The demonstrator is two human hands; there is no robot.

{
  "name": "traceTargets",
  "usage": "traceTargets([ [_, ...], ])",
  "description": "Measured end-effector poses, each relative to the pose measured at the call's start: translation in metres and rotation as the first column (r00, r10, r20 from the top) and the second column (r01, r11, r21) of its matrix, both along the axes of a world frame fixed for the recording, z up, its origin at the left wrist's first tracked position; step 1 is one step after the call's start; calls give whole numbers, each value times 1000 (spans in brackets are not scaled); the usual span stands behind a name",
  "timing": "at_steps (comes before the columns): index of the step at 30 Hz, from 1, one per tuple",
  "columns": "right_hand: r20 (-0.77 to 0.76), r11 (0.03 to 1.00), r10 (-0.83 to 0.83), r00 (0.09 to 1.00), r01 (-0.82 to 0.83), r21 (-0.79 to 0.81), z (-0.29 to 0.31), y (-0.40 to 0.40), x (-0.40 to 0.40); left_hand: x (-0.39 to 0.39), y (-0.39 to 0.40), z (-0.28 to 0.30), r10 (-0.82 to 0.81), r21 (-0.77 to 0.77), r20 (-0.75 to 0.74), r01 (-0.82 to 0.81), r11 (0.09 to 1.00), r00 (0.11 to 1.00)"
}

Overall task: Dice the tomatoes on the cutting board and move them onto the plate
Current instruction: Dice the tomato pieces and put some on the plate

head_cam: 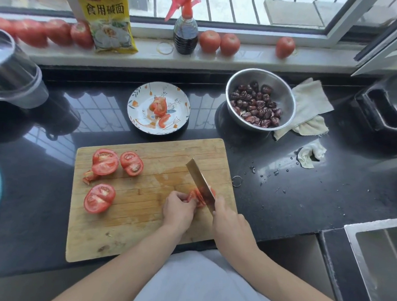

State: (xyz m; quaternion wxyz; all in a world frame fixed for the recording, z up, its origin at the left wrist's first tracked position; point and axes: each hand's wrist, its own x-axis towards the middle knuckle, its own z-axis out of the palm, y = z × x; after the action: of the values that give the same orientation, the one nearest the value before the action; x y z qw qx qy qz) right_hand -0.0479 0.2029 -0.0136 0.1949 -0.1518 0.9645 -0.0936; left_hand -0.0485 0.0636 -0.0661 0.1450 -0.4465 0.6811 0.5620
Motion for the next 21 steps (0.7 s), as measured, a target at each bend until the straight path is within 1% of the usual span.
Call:
traceTargets([
  [5, -8, 988, 113, 994, -111, 109, 5, -3, 4, 0, 0, -2, 21, 33, -4, -21, 999, 1000],
  [7, -31, 987, 112, 993, -108, 115, 2, -5, 7, -1, 1, -2, 12, 18, 0, -12, 1000, 1000],
  [10, -41, 994, 64, 997, -59, 97, -8, -16, 2, -2, 0, -2, 7, -4, 3, -7, 1000, 1000],
  [13, 31, 999, 2, 1000, -4, 41, -11, -29, -13, -2, 2, 0, 12, -11, 1, -12, 1000, 1000],
  [16, 51, 989, -131, 990, 135, -68, -12, -29, -19, -2, 4, 1, 0, -27, -8, 0, 1000, 1000],
  [18, 61, 970, -215, 975, 221, -103, -11, -26, -20, -2, 7, -1, -4, -35, -19, 3, 999, 1000],
  [21, 76, 978, -166, 983, 174, -116, -10, -26, -22, -2, 7, 2, -4, -30, -29, 3, 1000, 1000],
])
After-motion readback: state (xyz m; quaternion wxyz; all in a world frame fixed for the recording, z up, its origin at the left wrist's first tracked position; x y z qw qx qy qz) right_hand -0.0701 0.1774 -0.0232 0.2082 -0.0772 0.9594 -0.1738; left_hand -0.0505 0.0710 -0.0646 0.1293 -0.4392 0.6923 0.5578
